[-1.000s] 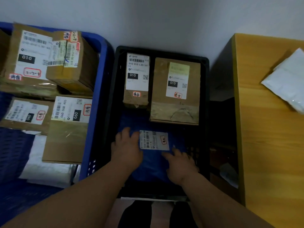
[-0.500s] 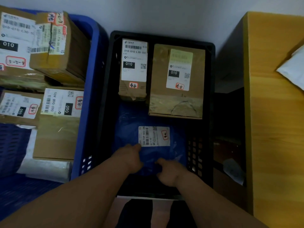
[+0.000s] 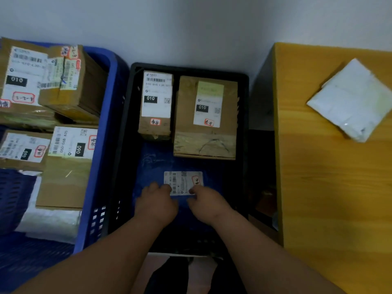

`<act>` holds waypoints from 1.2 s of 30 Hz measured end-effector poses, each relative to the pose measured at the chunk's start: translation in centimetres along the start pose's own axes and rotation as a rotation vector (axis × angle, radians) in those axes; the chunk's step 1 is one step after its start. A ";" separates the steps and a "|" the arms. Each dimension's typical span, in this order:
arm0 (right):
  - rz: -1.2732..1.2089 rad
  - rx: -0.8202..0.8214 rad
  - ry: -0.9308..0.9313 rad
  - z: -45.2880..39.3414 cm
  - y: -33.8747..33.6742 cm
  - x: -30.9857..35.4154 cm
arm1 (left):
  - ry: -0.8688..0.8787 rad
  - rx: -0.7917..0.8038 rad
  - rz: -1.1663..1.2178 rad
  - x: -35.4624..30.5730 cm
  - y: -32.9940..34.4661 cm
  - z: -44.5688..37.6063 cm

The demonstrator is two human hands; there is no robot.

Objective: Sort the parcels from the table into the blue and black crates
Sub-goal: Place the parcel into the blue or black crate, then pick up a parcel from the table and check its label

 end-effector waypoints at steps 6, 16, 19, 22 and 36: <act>-0.089 -0.389 -0.244 5.8 -10.0 2.0 | 0.021 -0.219 0.150 -7.2 -5.3 1.9; 0.179 -0.749 0.047 11.4 -25.8 -9.6 | 0.143 -0.429 0.372 -19.6 -10.3 4.3; 0.321 -0.651 0.148 11.0 -27.8 -12.7 | 0.125 -0.392 0.391 -21.9 -9.9 4.3; 0.333 -0.651 0.106 11.4 -28.3 -13.2 | 0.090 -0.357 0.414 -23.5 -9.0 4.5; 0.319 -0.637 0.083 11.3 -33.1 -14.6 | 0.101 -0.420 0.437 -29.3 -9.8 5.0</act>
Point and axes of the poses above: each hand's wrist, its own z-axis away from the middle knuckle, its own y-axis out of the palm, x = y × z, the point moved 6 cm from there along -z, towards the middle knuckle, and after that the axes turned 8 degrees about y, right-handed, at the moved point
